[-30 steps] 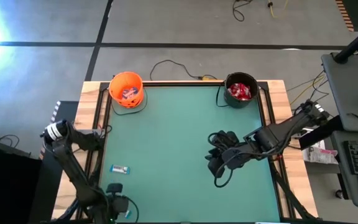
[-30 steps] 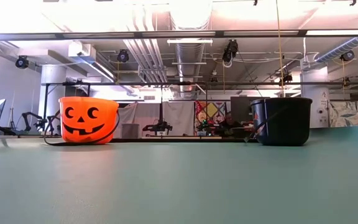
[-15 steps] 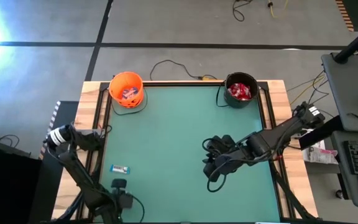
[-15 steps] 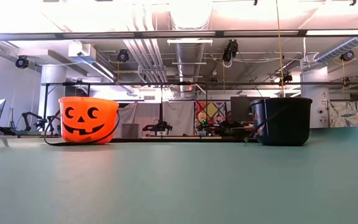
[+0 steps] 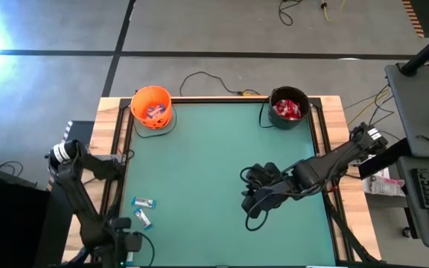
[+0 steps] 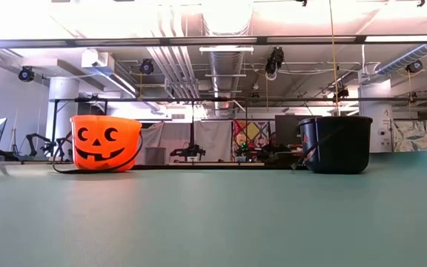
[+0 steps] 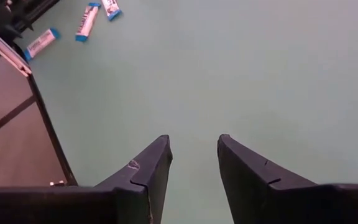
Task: Sort candy by brand, put in halloween buckets
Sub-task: Adjust the white candies, then put the white chocolate into the orange bucket
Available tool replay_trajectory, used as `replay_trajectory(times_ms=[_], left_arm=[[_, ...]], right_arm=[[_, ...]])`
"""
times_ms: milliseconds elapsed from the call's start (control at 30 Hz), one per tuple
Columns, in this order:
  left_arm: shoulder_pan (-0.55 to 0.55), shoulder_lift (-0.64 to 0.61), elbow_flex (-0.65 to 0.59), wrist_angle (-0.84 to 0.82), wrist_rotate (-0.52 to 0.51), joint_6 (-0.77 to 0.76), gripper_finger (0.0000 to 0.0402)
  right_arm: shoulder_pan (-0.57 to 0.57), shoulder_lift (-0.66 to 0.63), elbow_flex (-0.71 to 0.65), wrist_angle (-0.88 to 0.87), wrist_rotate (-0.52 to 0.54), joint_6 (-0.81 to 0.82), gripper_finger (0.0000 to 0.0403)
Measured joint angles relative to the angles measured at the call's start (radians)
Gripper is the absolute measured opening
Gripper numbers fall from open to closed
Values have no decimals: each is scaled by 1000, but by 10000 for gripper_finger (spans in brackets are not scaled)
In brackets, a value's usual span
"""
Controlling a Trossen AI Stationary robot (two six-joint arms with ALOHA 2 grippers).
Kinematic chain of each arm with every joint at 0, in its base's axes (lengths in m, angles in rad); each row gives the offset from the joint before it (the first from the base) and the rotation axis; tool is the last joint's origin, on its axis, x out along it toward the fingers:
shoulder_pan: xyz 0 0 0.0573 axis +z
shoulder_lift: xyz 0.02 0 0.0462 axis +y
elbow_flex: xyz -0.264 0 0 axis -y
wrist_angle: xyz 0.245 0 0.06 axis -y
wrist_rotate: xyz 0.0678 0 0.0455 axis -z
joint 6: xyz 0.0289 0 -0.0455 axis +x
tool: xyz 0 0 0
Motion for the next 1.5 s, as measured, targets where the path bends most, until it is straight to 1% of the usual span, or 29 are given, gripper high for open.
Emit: replay_trajectory(times_ms=[133,200,367,433,500,633,733,800,900,933,1000,1067,1133,1200,1233,1333,1433,1500], left_arm=[[-30,44,-2,32,4,-53,114],[-34,72,-2,62,3,-37,114],[-29,122,0,57,0,30,114],[-19,127,0,51,-22,56,114],[-2,120,-1,35,-87,92,114],[71,99,-7,-33,-228,183,114],[153,92,-18,-41,-285,287,114],[227,93,-36,-29,-331,364,114],[350,89,-68,27,-440,447,114],[393,85,-75,47,-456,486,114],[472,70,-75,102,-441,599,114],[530,49,-67,119,-362,705,114],[553,21,-57,118,-265,779,117],[548,-12,-55,118,-175,831,123],[533,-28,-55,115,-145,843,127],[457,-64,-60,75,-132,851,142],[351,-65,-63,56,-124,891,156],[286,-53,-62,71,-121,918,168]], right_arm=[[-5,26,0,1,0,-8,131],[-9,39,0,2,0,-7,133],[-18,55,0,8,-1,-4,137],[-18,55,0,9,-9,4,135],[-18,54,0,11,-12,3,132],[-18,50,0,16,-19,3,128],[-19,50,0,28,-19,3,128],[-19,50,0,44,-19,3,130],[-19,50,0,59,-19,6,135],[-18,50,0,60,-19,16,136],[-18,50,0,59,-23,56,139],[-18,50,0,58,-39,83,141],[-16,50,0,58,-72,86,143],[-11,50,0,57,-97,90,145],[-7,49,0,57,-100,93,146],[3,51,0,56,-100,108,150],[10,52,0,54,-97,97,153],[10,54,0,54,-75,82,153]])
